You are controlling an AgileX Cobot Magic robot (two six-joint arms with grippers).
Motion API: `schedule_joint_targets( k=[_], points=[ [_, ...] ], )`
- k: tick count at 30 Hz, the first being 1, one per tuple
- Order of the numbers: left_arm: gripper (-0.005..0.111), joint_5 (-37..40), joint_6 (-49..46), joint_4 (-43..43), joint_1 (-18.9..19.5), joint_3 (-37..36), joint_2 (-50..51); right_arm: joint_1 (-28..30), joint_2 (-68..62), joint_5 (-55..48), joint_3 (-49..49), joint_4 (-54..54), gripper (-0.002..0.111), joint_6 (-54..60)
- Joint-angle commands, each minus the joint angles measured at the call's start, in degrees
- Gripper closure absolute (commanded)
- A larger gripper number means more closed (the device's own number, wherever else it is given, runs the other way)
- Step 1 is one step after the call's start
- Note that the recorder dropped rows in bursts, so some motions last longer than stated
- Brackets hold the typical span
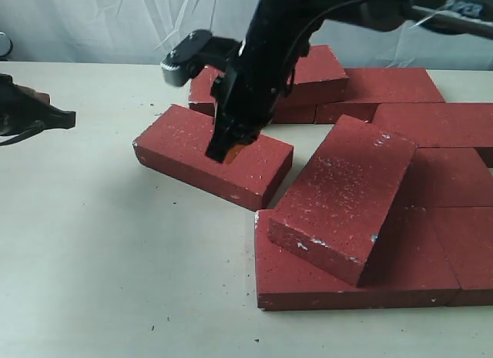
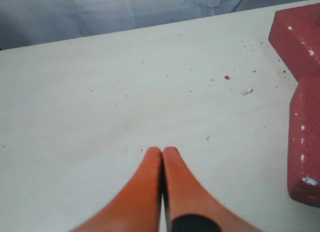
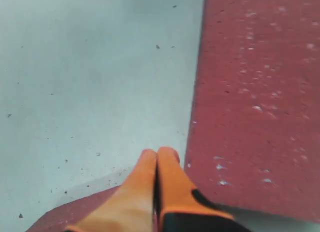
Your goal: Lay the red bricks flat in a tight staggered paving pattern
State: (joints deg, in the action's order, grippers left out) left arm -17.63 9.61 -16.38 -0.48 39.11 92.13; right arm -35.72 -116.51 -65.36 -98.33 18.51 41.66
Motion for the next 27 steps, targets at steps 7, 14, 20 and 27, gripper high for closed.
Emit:
schedule_joint_targets(
  k=[7, 14, 20, 27],
  points=[
    [0.107, -6.0, 26.2, -26.7, 0.3, 4.8, 9.0, -4.4, -8.6, -4.6, -2.7, -0.7, 0.109, 4.9],
    [0.107, -11.5, 29.4, -29.7, 0.3, 6.1, 14.1, -4.4, -10.7, -4.6, -2.7, -3.2, 0.109, 4.8],
    [0.107, -11.9, 29.4, -29.7, 0.3, 6.1, 14.1, -4.4, -12.7, -1.2, -2.7, -10.7, 0.109, 4.5],
    [0.107, -12.8, 29.4, -30.3, 0.3, 6.1, 14.1, -4.4, -13.1, 10.6, -2.7, -13.5, 0.109, 3.7]
  ],
)
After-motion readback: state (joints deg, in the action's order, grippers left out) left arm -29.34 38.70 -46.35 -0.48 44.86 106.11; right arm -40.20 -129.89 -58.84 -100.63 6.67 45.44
